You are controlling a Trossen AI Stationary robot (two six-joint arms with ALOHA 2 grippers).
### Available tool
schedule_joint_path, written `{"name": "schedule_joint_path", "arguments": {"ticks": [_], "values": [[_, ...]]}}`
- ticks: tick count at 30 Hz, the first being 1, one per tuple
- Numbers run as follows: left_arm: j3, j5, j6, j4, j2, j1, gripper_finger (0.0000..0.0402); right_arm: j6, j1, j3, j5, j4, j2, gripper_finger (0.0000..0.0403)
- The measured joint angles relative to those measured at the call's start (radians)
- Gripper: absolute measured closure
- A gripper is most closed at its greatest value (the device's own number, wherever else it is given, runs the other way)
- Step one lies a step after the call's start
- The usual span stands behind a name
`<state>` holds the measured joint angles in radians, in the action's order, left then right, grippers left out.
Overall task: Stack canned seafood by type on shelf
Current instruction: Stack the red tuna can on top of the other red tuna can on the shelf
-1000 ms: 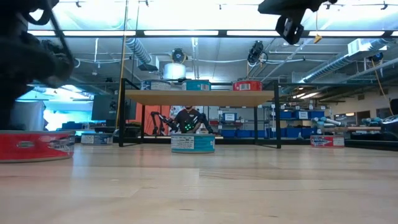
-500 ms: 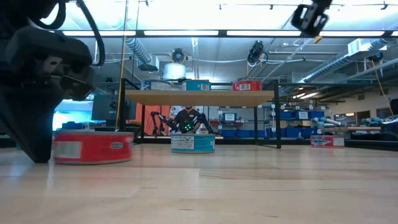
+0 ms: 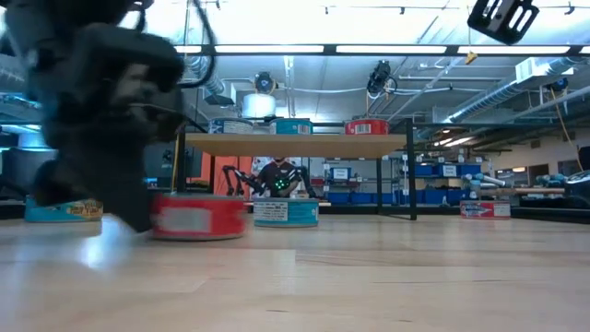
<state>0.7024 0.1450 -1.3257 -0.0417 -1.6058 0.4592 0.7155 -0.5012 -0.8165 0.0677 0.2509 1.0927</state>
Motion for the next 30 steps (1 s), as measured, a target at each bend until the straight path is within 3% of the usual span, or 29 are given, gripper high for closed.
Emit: {"name": "schedule_joint_path", "arguments": {"ticks": [6,10,14,19,24,30], "values": [[0.001,-0.011,0.154,0.124,0.000,-0.041,0.0401,-0.010,-0.037,0.000,-0.023,-0.122,0.027,0.0396],[0.001,-0.013,0.264,0.193,0.000,-0.060,0.0401,0.035,-0.056,-0.029,0.045,-0.127,0.101,0.0396],[0.001,-0.022,0.340,0.212,0.002,-0.061,0.0401,0.044,-0.067,-0.115,0.070,-0.119,0.213,0.0397],[0.001,-0.016,0.326,0.216,0.002,-0.031,0.0400,0.017,-0.066,-0.277,0.072,-0.040,0.359,0.0397],[0.001,0.108,0.325,0.204,0.002,0.003,0.0400,-0.056,-0.047,-0.432,0.121,0.089,0.494,0.0389],[0.044,0.283,0.377,0.160,0.003,0.003,0.0400,-0.098,0.022,-0.480,0.158,0.120,0.611,0.0365]]}}
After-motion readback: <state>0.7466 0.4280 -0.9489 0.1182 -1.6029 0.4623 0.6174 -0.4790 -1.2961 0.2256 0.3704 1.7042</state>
